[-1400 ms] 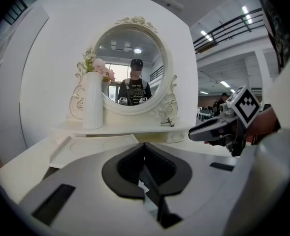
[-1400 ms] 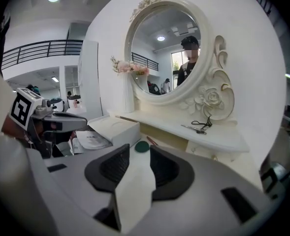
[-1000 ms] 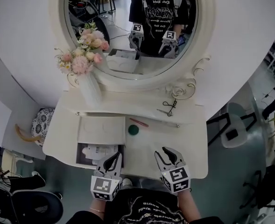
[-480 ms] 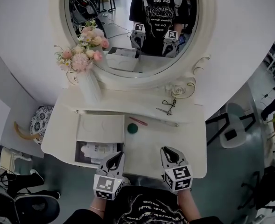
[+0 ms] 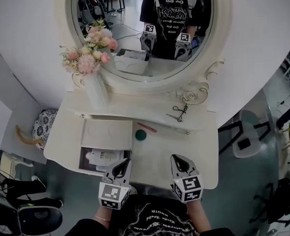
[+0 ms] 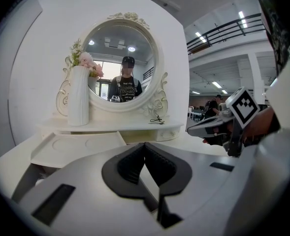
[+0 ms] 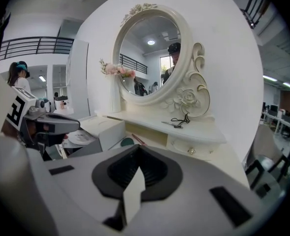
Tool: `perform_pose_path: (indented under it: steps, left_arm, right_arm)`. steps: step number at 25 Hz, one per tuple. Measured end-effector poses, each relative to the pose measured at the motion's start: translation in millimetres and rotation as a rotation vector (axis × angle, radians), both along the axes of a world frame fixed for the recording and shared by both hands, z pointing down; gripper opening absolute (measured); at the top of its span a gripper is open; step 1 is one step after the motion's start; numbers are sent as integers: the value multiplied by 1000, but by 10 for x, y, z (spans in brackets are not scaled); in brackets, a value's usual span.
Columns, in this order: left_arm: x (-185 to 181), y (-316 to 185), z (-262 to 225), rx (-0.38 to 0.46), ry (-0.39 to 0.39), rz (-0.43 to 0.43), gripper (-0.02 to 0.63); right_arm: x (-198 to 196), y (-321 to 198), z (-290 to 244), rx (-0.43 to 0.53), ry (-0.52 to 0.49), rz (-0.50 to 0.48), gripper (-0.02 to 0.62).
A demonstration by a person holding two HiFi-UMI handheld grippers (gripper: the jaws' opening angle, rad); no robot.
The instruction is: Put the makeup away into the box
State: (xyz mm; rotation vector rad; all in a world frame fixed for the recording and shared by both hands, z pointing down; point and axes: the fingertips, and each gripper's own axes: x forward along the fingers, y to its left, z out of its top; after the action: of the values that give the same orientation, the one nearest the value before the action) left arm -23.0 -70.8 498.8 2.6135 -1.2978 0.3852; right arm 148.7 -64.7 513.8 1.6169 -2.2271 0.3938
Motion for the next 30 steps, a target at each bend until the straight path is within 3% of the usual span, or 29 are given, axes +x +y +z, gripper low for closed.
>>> perform_pose_path:
  steps: [14,30]
  left_arm:
    - [-71,-84,6,-7,-13,-20,15]
    - [-142,-82,60,-24,-14,-51,15]
  right_arm:
    - [-109,-97,7,16,67,-55,8]
    - [-127,-101,4,34,72,-66,8]
